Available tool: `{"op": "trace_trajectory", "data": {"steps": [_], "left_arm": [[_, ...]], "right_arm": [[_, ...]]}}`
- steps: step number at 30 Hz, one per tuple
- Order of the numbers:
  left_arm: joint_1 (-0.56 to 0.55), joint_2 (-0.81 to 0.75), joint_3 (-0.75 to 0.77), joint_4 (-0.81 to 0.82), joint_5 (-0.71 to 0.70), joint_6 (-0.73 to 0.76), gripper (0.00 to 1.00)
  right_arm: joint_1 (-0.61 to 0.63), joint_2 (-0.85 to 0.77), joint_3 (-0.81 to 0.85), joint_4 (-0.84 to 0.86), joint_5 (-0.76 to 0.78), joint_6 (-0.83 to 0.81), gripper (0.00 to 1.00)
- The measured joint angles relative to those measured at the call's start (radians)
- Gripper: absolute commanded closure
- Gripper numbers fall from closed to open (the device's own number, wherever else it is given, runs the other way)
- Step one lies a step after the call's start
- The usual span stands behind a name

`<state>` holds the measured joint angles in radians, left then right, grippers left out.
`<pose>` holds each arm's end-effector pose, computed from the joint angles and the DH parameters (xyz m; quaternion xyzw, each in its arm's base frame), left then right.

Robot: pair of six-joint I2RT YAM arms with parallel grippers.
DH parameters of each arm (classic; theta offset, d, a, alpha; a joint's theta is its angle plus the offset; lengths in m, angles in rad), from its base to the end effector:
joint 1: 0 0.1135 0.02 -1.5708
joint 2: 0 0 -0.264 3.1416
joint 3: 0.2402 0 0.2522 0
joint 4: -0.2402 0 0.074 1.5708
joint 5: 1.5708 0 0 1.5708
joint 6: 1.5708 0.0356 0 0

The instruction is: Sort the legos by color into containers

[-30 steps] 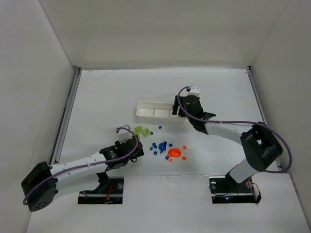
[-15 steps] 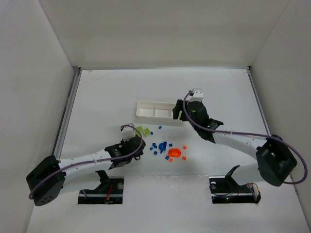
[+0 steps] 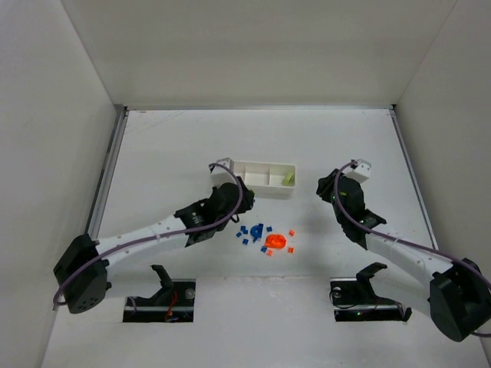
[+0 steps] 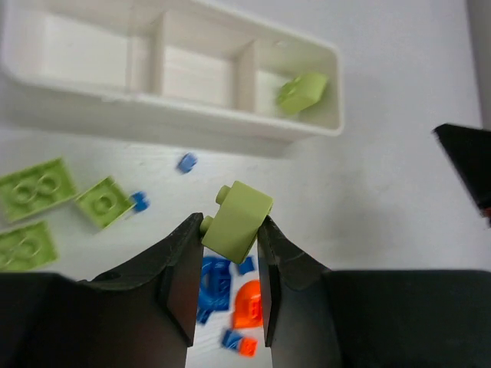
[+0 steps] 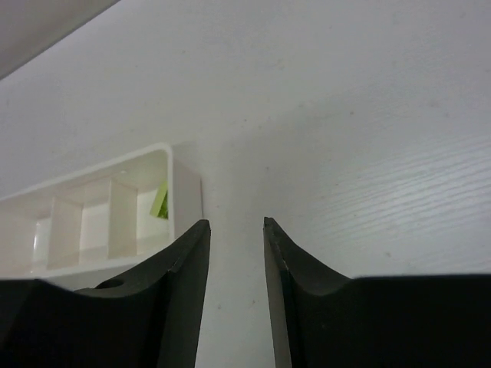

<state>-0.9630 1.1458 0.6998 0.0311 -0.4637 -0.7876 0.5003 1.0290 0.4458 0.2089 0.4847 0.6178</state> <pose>0.1586 -0.2001 0.2598 -0.0536 0.8230 -0.2849 0.4884 0.2006 0.0908 0.2163 0.1820 0.7929 0.1219 0.5687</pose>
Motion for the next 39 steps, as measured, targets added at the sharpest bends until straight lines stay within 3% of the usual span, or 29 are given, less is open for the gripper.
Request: {"op": "trace_trajectory", "data": {"steps": [5,13,20,24,28,34,39], "left_arm": [[0.031,0.235,0.169,0.136,0.077,0.066,0.88],[0.086,0.588,0.412,0.212,0.169,0.138,0.83],[0.090,0.723,0.511,0.211,0.186,0.187,0.55],[0.088,0.718,0.512,0.211,0.177,0.210,0.49],[0.089,0.657,0.466,0.211,0.150,0.227,0.52],[0.087,0.379,0.242,0.209,0.067,0.234,0.54],[0.072,0.130,0.027,0.123,-0.051,0.201,0.52]], "right_arm": [[-0.048,-0.058,-0.024,0.002,-0.010,0.052,0.53],[-0.048,-0.077,-0.025,0.005,-0.023,0.075,0.52],[-0.048,-0.105,-0.037,0.012,-0.030,0.079,0.50],[-0.048,-0.093,-0.037,0.024,-0.041,0.079,0.48],[-0.047,-0.075,-0.037,0.029,-0.048,0.079,0.48],[0.010,-0.064,-0.036,0.040,-0.053,0.049,0.60],[0.124,0.000,-0.005,0.053,-0.075,-0.010,0.58]]}}
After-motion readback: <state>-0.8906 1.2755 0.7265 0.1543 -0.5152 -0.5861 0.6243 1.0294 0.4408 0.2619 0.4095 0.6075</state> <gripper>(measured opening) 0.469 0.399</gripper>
